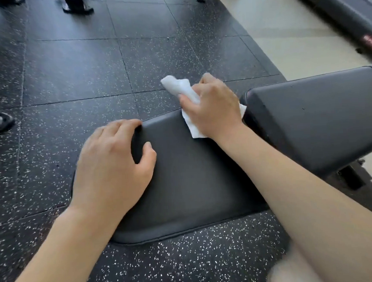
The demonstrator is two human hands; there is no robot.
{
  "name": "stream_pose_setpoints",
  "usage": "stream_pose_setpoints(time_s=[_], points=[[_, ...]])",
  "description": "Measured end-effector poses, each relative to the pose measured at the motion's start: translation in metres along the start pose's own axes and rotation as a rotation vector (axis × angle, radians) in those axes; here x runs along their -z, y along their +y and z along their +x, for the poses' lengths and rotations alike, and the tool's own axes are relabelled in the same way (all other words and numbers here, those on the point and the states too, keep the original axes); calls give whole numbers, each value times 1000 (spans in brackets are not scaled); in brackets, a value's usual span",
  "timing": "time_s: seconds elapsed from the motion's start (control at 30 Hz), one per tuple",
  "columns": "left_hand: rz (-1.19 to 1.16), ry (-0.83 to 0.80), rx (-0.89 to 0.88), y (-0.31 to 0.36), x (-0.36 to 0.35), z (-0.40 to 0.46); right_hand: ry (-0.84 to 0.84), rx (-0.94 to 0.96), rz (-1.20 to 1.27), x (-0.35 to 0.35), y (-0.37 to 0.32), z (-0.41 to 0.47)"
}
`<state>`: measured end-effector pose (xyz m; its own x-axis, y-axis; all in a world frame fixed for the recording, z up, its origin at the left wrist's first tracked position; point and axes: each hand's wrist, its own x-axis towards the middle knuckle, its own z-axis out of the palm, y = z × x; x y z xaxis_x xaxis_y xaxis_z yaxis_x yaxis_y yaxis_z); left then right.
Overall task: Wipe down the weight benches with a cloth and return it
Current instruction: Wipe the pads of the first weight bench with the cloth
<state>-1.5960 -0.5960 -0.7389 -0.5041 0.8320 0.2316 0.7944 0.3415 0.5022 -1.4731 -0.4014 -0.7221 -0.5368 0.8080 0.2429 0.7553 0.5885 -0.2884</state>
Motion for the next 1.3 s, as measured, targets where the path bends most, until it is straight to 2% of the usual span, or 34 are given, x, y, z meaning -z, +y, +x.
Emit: stream_pose_setpoints(time_s=[0.1, 0.2, 0.33, 0.4, 0.5, 0.53, 0.6, 0.7, 0.83, 0.9, 1.0, 1.07, 1.17, 1.23, 1.3], points=[[18, 35, 142, 4, -4, 3, -6, 182, 23, -18, -34, -5], [111, 0, 216, 12, -7, 9, 18, 221, 66, -18, -34, -14], [138, -96, 274, 19, 5, 15, -131, 257, 46, 10, -16, -8], [130, -149, 293, 21, 11, 17, -238, 194, -33, 27, 4, 6], [92, -193, 433, 29, 17, 26, -430, -32, -171, 44, 28, 41], [91, -191, 495, 32, 16, 31, -479, -66, -180, 45, 28, 49], [139, -167, 561, 36, 11, 37, -539, -16, -172, 37, 13, 56], [199, -139, 570, 35, 2, 37, -575, 192, -143, 9, -32, 51], [198, -110, 580, 32, -3, 37, -728, 332, -37, -24, -71, 54], [206, -111, 592, 33, -3, 38, -786, 370, 39, -26, -66, 57], [219, -118, 562, 32, -3, 39, -718, 427, 97, -9, -21, 70], [222, -120, 558, 32, -4, 40, -730, 380, 71, 1, 28, 85], [226, -110, 552, 34, -6, 42, -830, 185, 99, 13, 79, 98], [229, -110, 550, 32, -6, 42, -796, 174, 98, 15, 75, 97], [233, -128, 549, 30, -7, 41, -764, 276, 34, 9, 43, 92]])
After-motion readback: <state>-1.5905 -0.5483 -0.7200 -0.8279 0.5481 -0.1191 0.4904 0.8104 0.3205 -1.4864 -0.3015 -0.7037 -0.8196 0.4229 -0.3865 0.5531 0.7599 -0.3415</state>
